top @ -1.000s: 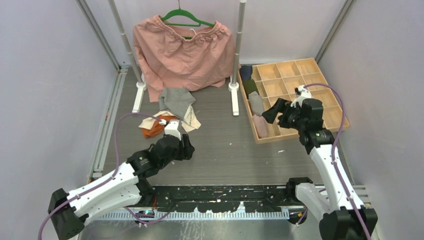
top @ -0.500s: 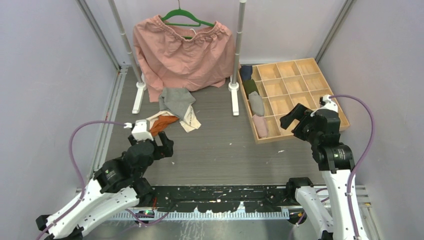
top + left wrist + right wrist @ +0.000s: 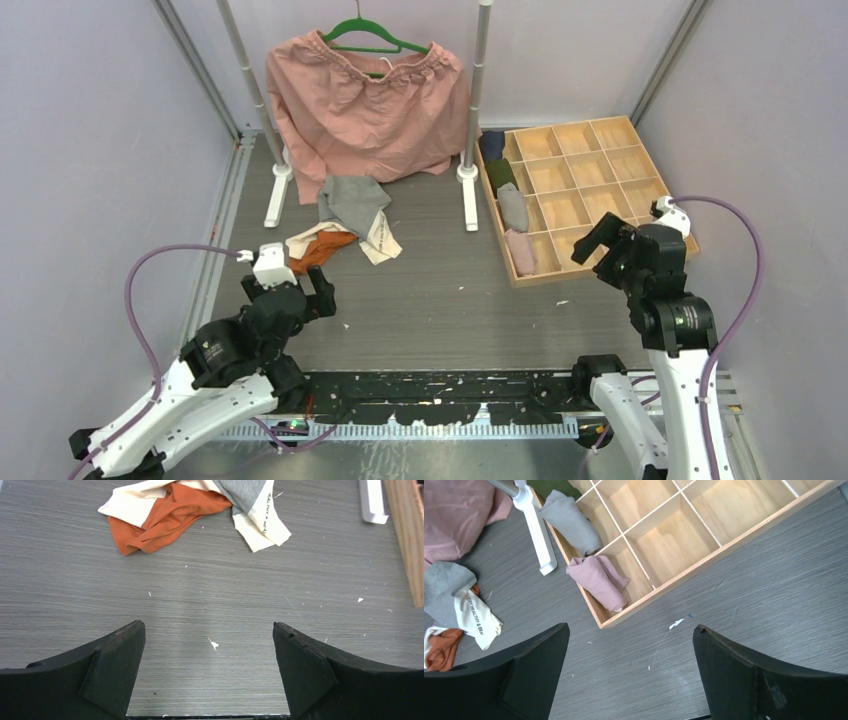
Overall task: Roll the underwear
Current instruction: Reset both arms
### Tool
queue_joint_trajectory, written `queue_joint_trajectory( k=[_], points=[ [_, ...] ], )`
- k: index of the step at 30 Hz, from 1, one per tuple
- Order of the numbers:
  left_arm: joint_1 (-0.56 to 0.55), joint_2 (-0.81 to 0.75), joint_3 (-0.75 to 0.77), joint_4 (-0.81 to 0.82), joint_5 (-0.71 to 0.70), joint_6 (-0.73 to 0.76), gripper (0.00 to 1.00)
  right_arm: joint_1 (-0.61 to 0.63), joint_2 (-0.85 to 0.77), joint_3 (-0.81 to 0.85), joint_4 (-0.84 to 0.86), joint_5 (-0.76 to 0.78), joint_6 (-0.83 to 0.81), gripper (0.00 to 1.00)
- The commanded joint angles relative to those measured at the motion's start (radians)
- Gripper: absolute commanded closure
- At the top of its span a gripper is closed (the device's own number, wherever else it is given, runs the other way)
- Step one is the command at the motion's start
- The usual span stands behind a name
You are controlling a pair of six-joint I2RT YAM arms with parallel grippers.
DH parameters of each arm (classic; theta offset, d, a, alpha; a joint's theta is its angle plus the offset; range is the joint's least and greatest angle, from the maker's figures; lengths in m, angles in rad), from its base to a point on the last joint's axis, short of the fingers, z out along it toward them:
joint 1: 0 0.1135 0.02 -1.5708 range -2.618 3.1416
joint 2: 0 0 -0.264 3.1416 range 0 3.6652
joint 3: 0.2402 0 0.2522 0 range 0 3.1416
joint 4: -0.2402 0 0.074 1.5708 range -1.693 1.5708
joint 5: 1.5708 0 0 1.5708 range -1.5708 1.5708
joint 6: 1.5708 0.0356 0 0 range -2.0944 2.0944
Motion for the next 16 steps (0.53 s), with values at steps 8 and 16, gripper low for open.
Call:
queue_joint_trajectory(
  k=[8,16],
  points=[
    [-0.053,0.003,0.032,-0.051,-0.077,-0.053,0.0,0.002,-0.051,-0.016,-0.006,0.022,0.004,0.0],
    [-0.078,-0.02,0.04,-0.073,-0.097,-0.072,0.0,0.002,-0.075,-0.048,0.026,-0.021,0.003,0.0]
  ],
)
